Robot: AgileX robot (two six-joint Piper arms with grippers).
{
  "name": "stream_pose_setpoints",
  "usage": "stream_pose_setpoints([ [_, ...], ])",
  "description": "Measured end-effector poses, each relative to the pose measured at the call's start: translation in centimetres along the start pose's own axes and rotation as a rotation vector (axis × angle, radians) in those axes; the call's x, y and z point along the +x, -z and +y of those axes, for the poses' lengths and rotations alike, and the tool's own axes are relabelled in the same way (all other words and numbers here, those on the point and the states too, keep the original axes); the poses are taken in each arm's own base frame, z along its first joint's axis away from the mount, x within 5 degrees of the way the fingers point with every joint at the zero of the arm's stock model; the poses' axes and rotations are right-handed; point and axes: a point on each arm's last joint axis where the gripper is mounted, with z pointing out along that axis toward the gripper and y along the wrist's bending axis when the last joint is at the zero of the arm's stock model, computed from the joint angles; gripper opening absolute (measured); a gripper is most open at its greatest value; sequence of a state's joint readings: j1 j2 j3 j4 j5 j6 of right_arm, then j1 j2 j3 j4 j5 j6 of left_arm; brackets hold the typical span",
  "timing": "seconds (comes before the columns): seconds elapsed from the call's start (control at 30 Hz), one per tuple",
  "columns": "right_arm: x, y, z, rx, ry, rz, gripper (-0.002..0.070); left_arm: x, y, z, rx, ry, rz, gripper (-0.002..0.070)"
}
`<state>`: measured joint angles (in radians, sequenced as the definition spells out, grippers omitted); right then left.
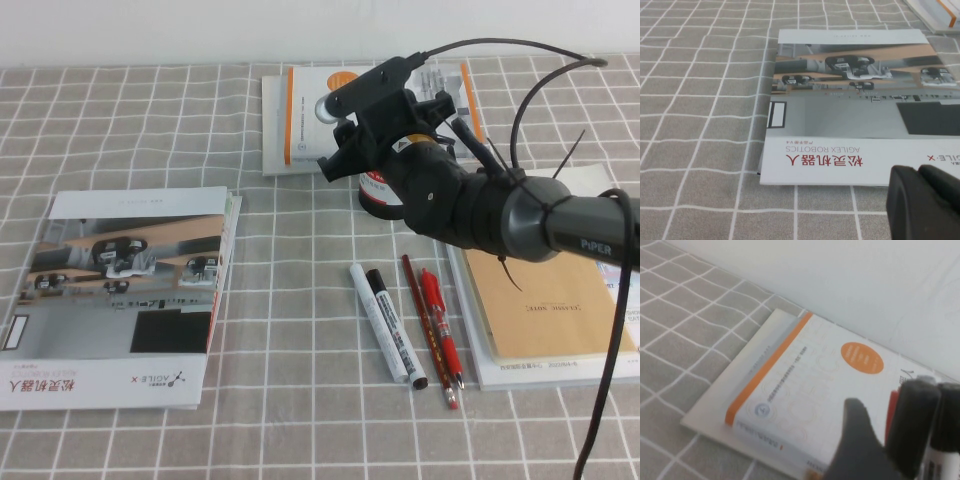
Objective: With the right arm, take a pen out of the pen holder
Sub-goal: 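Take a marker out of the pen holder and lay it on the table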
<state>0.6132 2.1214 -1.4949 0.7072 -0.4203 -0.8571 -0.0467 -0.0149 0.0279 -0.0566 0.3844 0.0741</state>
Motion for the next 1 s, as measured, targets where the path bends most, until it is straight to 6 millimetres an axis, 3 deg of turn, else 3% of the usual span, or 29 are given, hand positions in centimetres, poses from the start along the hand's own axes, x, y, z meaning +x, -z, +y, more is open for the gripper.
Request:
stream_pose_setpoints([
  [0.7,0.35,-0.95,0.11,0.024,-0.022,0.006,0.0347,0.00,0.00,0.00,0.000,0.000,0.000,-0.0005],
  [1.0,0.33,-0.95,0.05,0.030,-0.026,0.004,0.0218,0.00,0.00,0.00,0.000,0.000,0.000,-0.0005],
])
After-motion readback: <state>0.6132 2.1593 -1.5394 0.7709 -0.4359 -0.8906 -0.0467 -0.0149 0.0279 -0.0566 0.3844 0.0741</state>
